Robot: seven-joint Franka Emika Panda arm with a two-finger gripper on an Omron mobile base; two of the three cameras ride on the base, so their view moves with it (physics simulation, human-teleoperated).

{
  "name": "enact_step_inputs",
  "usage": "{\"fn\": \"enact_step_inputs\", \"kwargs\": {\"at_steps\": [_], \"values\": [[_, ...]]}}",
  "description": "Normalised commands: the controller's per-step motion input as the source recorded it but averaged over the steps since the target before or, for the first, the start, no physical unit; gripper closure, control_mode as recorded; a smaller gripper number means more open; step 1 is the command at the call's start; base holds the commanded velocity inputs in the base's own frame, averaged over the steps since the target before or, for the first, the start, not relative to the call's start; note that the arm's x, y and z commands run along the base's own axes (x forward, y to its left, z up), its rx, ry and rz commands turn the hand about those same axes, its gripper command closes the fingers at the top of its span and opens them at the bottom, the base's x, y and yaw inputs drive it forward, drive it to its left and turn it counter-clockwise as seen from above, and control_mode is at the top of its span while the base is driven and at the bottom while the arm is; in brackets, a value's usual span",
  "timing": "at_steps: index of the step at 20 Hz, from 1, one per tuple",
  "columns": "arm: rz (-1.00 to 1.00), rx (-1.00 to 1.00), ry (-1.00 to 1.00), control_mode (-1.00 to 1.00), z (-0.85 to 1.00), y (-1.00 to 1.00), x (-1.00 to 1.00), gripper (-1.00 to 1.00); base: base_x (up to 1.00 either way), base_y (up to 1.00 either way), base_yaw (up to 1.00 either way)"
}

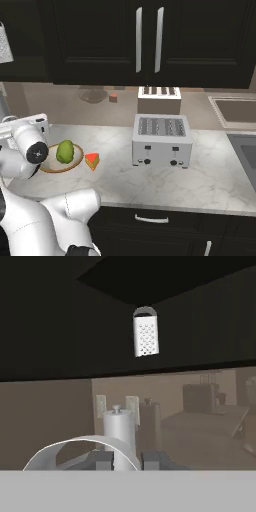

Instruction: Pick the cheese from the fridge and the cheese grater from the cabinet and place them next to the salad bowl.

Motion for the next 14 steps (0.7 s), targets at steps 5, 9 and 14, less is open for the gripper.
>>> {"fn": "enact_step_inputs", "kwargs": {"at_steps": [5, 9, 14], "values": [[0.00, 0.07, -0.10, -1.00, -0.38, 0.00, 0.00, 1.00, 0.00, 0.00, 0.00], [0.00, 0.05, -0.06, -1.00, -0.23, 0.00, 0.00, 1.00, 0.00, 0.00, 0.00], [0.00, 0.00, 0.00, -1.00, -0.01, 0.00, 0.00, 1.00, 0.00, 0.00, 0.00]]}}
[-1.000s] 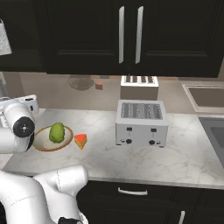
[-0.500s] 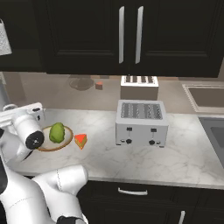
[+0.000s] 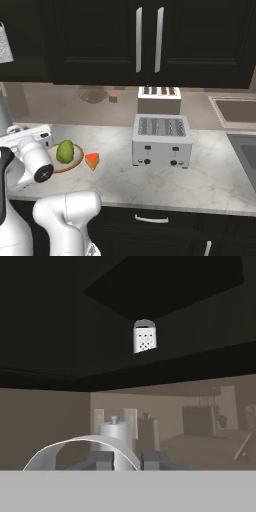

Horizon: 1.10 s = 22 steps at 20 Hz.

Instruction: Pick the cheese from the fridge and the cheese grater from the cabinet and place them next to the salad bowl.

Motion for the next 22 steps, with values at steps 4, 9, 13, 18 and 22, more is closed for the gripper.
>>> {"fn": "enact_step_inputs", "kwargs": {"at_steps": [4, 9, 13, 18, 22], "values": [[0.00, 0.00, 0.00, -1.00, -0.18, 0.01, 0.02, 1.00, 0.00, 0.00, 0.00], [0.00, -0.01, 0.00, -1.00, -0.21, 0.14, 0.13, 1.00, 0.00, 0.00, 0.00], [0.00, -0.01, 0.00, -1.00, -0.16, 0.30, 0.03, 1.00, 0.00, 0.00, 0.00], [0.00, -0.01, 0.00, -1.00, -0.10, 0.42, 0.04, 1.00, 0.00, 0.00, 0.00], [0.00, -0.04, 0.00, -1.00, -0.16, 0.30, 0.19, 1.00, 0.00, 0.00, 0.00]]}}
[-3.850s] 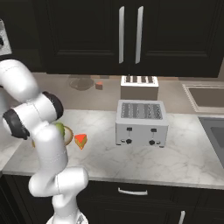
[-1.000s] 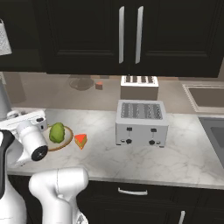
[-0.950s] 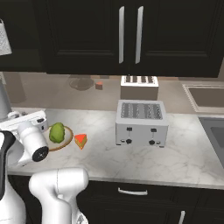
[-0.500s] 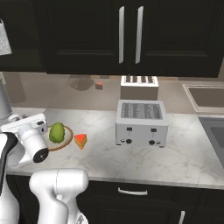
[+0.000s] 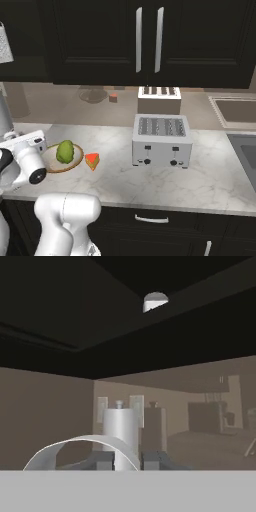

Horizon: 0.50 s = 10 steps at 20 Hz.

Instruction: Pick the cheese from the fridge and the cheese grater from the cabinet and place them next to the salad bowl.

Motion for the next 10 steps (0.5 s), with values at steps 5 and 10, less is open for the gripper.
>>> {"fn": "enact_step_inputs", "kwargs": {"at_steps": [5, 10], "values": [[0.00, -0.01, 0.00, -1.00, -0.19, 0.07, 0.26, 1.00, 0.00, 0.00, 0.00], [0.00, 0.00, 0.00, -1.00, -0.36, 0.00, 0.29, 1.00, 0.00, 0.00, 0.00]]}}
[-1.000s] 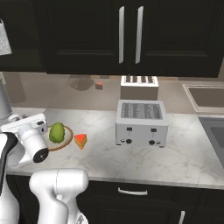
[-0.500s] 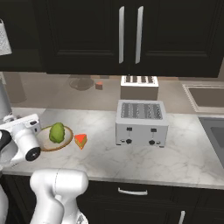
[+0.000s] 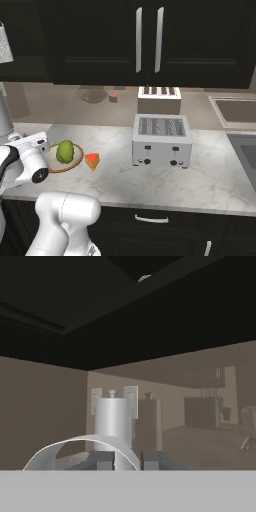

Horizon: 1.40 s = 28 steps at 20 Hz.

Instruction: Pick the cheese from the fridge and the cheese grater from the cabinet and place them next to the salad bowl.

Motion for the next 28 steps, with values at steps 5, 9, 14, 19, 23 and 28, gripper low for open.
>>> {"fn": "enact_step_inputs", "kwargs": {"at_steps": [5, 9, 14, 19, 23, 28], "values": [[0.00, 0.00, 0.00, -1.00, -0.38, 0.00, 0.18, 1.00, 0.00, 0.00, 0.00], [0.00, 0.00, 0.00, -1.00, -0.26, 0.14, 0.06, 1.00, 0.00, 0.00, 0.00], [0.00, 0.00, 0.00, -1.00, -0.18, 0.33, 0.00, 1.00, 0.00, 0.00, 0.00], [0.00, 0.00, 0.00, -1.00, -0.17, 0.11, 0.03, 1.00, 0.00, 0.00, 0.00], [0.00, 0.00, 0.00, -1.00, -0.16, 0.00, 0.00, -1.00, 0.00, 0.00, 0.00], [0.00, 0.00, 0.00, -1.00, 0.00, 0.00, 0.00, -1.00, 0.00, 0.00, 0.00]]}}
